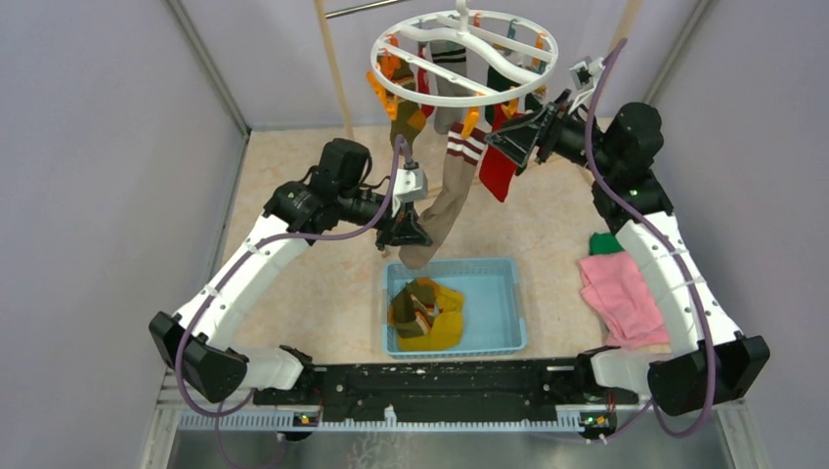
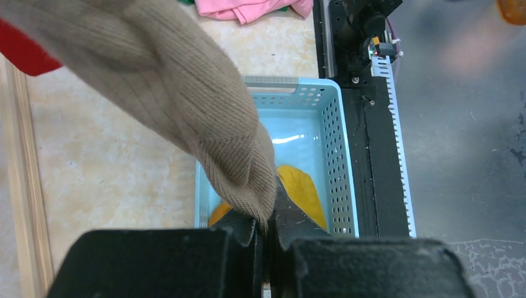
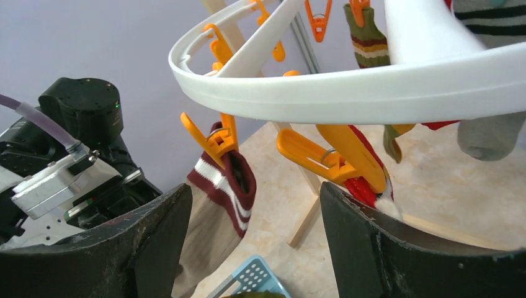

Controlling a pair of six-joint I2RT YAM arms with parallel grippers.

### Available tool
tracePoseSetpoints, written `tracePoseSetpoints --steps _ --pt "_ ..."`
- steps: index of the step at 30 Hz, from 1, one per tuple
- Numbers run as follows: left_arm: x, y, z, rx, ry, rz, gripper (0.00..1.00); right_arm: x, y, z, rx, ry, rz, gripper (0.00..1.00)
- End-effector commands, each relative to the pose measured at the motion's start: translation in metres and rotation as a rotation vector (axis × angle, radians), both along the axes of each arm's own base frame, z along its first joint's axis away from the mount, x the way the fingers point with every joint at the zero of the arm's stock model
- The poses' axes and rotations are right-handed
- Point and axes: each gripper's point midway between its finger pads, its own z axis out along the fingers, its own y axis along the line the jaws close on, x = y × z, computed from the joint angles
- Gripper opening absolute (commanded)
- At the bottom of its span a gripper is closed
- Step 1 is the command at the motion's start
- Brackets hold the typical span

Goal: Remove the socks clipped to the hanger

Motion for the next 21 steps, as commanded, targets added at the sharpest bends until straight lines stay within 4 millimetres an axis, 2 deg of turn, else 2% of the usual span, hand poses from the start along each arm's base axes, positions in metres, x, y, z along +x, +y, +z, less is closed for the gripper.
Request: tracePoseSetpoints --steps 1,7,12,17,21 --pt "-0.011 0.001 0.028 -0.067 -0.066 -0.054 0.00 -0.016 -0.002 0.040 0.065 -0.118 0.051 0.75" --pt "-0.005 -0.001 0.032 -0.072 -0.077 -0.027 0.00 -0.025 0.012 0.050 0.156 -0.127 0.159 0.75" --pt "-0.004 -0.003 0.034 -0.078 -0.067 -0.030 0.00 -0.036 0.034 0.046 0.122 -0.144 0.196 0.75" --pt "-0.007 -0.004 0.039 -0.092 -0.057 -0.042 0.00 -0.022 0.042 0.040 0.129 -0.130 0.174 0.78" --pt "-0.010 -0.004 0.042 -0.096 -0.047 -0.053 0.00 -0.011 0.045 0.043 0.158 -0.138 0.169 0.80"
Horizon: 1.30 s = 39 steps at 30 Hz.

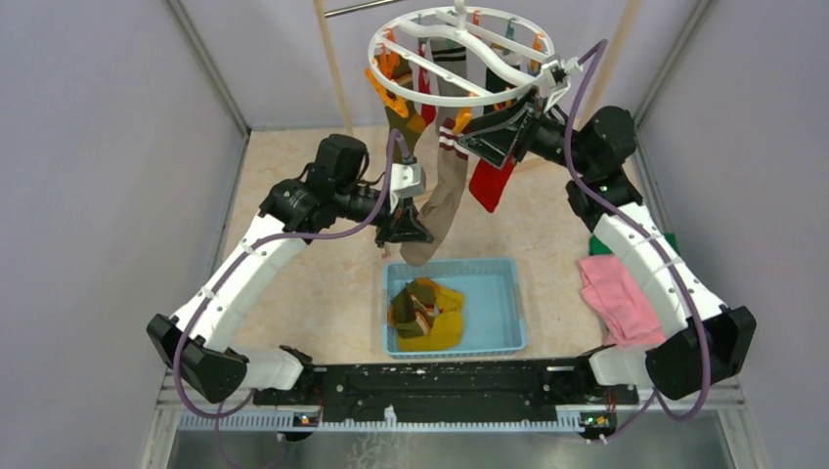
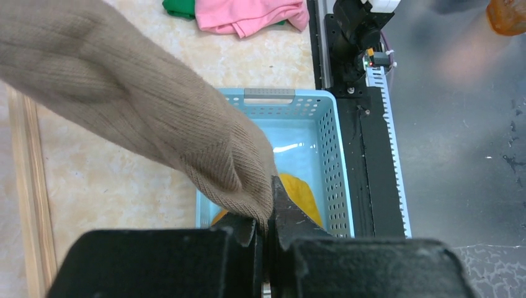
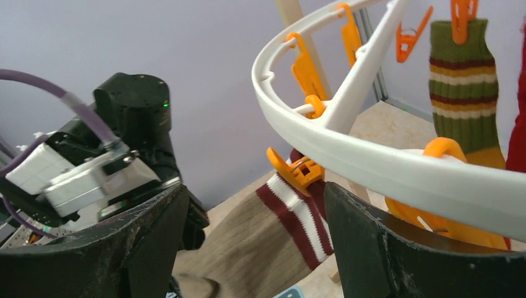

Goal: Remove the socks clipped to the hanger

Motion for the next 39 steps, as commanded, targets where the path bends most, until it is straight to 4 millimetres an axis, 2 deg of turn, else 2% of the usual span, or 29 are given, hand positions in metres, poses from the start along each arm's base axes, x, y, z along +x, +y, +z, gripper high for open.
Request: tracePoseSetpoints --steps 1,9,13,20,27,33,39 --pt "-0.008 -0.002 0.028 -0.069 -0.042 -0.046 0.00 0.012 0.002 0.021 0.050 -0.071 -0.027 0.80" --pt "-0.011 0.000 0.033 -0.072 -0.053 -0.054 0.00 0.034 0.000 0.009 0.010 -0.074 -0.106 0.80" --pt "-0.012 0.000 0.032 -0.070 -0.053 -0.058 0.00 0.038 -0.002 0.006 0.011 -0.077 -0.133 0.79" --pt "-0.013 0.000 0.033 -0.074 -0.047 -0.062 0.00 0.032 0.005 0.027 0.146 -0.087 -0.055 0.70" --pt "-0.013 0.000 0.031 -0.070 -0.043 -0.059 0.00 0.026 0.011 0.043 0.207 -0.115 -0.036 0.52" --pt "-0.012 0.001 0.031 -0.068 -0.050 -0.052 0.00 0.023 0.010 0.047 0.227 -0.116 -0.034 0.27" --pt "-0.011 0.003 0.021 -0.050 -0.043 -0.038 0.00 0.020 0.009 0.046 0.245 -0.103 -0.026 0.18"
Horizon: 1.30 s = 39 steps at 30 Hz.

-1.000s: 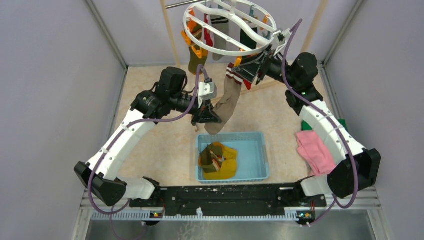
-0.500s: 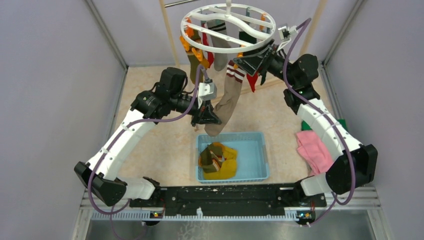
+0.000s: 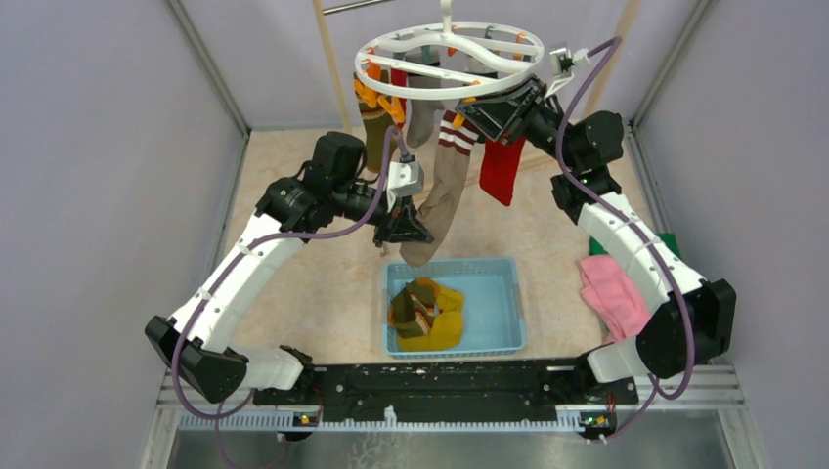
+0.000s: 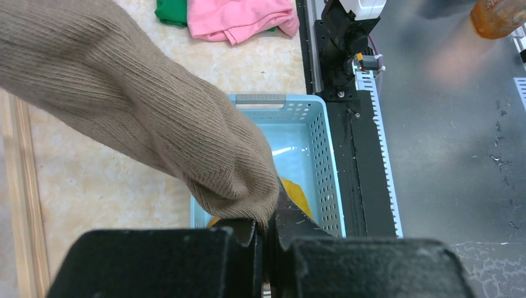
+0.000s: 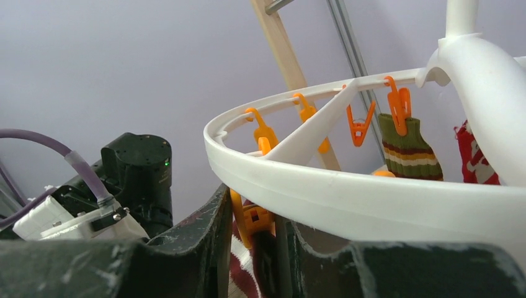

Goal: Remove the socks clipped to the hanger

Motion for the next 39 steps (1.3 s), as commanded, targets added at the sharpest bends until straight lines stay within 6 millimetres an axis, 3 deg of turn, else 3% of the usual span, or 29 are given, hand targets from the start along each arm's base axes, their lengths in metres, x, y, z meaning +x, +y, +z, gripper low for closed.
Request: tracePoseSetpoints --steps 1,4,11,16,17,19,26,28,30,36,39 --pt "-0.003 0.003 0.005 -0.024 -0.050 -0.008 0.00 -0.011 -0.003 0.018 0.050 -0.053 0.006 0.16" --pt "0.000 0.005 -0.006 0.001 -0.055 0.013 0.00 -0.011 -0.003 0.017 0.053 -0.044 0.004 0.00" --pt "0.014 0.009 -0.034 0.068 -0.042 0.083 0.00 -0.006 -0.006 0.005 0.010 0.008 -0.039 0.00" --pt "0.007 0.012 -0.078 0.141 0.027 0.039 0.00 -0.006 -0.007 -0.010 -0.036 0.054 -0.062 0.00" --pt "0.007 0.013 -0.090 0.162 0.030 0.028 0.00 -0.005 -0.008 -0.016 -0.051 0.075 -0.066 0.02" --pt "0.008 0.017 -0.113 0.208 0.031 0.021 0.00 -0.005 -0.009 -0.025 -0.071 0.096 -0.082 0.24" --pt "0.010 0.031 -0.179 0.382 0.028 0.011 0.03 -0.010 -0.018 -0.049 -0.141 0.132 -0.138 0.65" --pt "0.017 0.033 -0.189 0.417 0.009 0.031 0.10 -0.012 -0.025 -0.061 -0.183 0.156 -0.175 0.70" --pt "0.026 0.035 -0.193 0.435 -0.024 0.057 0.33 -0.016 -0.038 -0.076 -0.223 0.175 -0.247 0.73" --pt "0.032 0.034 -0.176 0.396 -0.101 0.067 0.62 -0.018 -0.092 -0.123 -0.318 0.216 -0.503 0.78" --pt "0.031 0.034 -0.171 0.382 -0.125 0.064 0.77 -0.008 -0.123 -0.134 -0.334 0.220 -0.615 0.80"
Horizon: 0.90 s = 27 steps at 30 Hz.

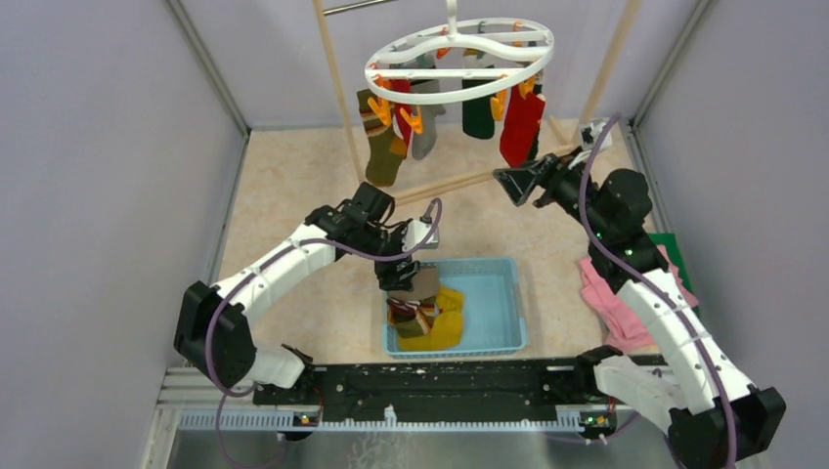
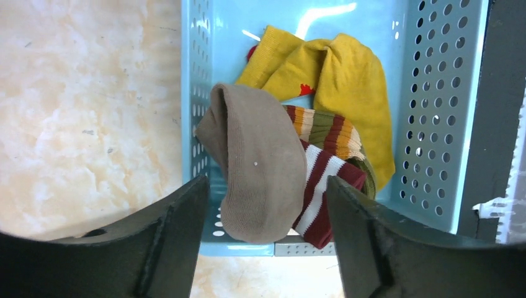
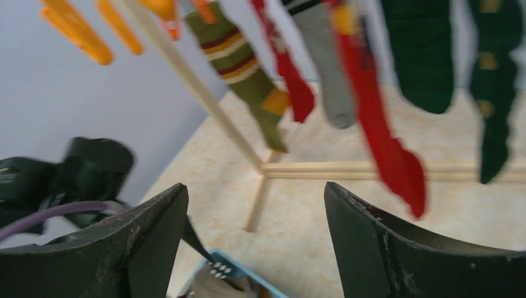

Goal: Remove the socks clipped to the hanger

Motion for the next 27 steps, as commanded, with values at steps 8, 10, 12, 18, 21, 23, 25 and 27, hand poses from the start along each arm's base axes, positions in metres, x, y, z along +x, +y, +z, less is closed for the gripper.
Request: tracePoseSetpoints --steps 8,10,12,18,21,23,25,27 --pt "0.003 -0.009 0.052 -0.117 -0.128 -0.022 0.99 0.079 -0.052 0.013 -0.196 -0.253 -0.158 0.83" --pt "0.003 -0.010 0.061 -0.122 -0.121 -0.010 0.99 0.094 -0.042 0.020 -0.189 -0.288 -0.112 0.79" --pt "0.003 -0.010 0.068 -0.126 -0.119 -0.008 0.99 0.111 -0.037 0.024 -0.178 -0.292 -0.100 0.62" --pt "-0.002 -0.012 0.098 -0.187 -0.133 0.000 0.99 0.101 -0.023 0.037 -0.080 -0.316 -0.037 0.00" --pt "-0.001 -0.015 0.113 -0.219 -0.139 0.004 0.99 0.081 -0.009 0.039 -0.078 -0.322 0.000 0.00" --pt "0.000 -0.017 0.117 -0.229 -0.137 0.005 0.99 0.068 0.004 0.036 -0.087 -0.302 0.031 0.00" --pt "0.002 -0.019 0.118 -0.236 -0.138 0.011 0.99 0.053 0.016 0.033 -0.077 -0.281 0.070 0.00" --pt "0.003 -0.021 0.123 -0.253 -0.141 0.017 0.99 0.037 0.027 0.034 -0.045 -0.270 0.114 0.00"
